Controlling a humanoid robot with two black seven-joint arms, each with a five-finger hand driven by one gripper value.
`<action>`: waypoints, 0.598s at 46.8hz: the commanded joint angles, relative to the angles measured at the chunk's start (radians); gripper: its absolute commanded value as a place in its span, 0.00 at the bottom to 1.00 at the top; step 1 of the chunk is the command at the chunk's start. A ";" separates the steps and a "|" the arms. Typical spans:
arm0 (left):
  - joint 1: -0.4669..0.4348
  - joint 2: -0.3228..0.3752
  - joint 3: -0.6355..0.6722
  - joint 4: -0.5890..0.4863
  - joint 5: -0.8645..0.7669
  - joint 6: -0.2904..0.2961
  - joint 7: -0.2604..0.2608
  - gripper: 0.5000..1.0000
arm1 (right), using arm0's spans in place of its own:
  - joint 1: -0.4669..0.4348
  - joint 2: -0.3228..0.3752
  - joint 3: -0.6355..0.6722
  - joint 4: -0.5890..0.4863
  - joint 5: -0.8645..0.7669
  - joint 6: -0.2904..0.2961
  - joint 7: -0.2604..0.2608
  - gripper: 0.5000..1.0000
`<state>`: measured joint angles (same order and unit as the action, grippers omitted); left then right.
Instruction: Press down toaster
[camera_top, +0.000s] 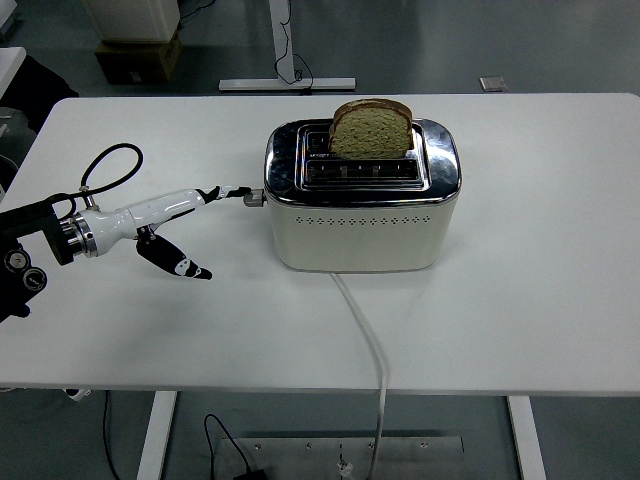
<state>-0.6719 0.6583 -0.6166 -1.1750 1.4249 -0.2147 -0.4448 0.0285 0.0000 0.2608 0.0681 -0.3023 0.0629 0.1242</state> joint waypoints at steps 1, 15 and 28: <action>0.000 0.000 0.000 0.000 0.000 0.000 -0.002 1.00 | 0.001 0.000 0.000 0.001 0.000 0.000 0.000 1.00; 0.002 -0.002 0.012 -0.006 0.000 0.000 -0.002 1.00 | 0.001 0.000 0.000 0.001 0.000 0.000 0.000 1.00; 0.003 -0.011 0.031 -0.005 0.000 0.003 -0.002 1.00 | 0.001 0.000 0.000 -0.001 0.000 0.000 0.000 1.00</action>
<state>-0.6697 0.6488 -0.5868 -1.1807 1.4249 -0.2129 -0.4466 0.0291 0.0000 0.2608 0.0683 -0.3022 0.0629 0.1243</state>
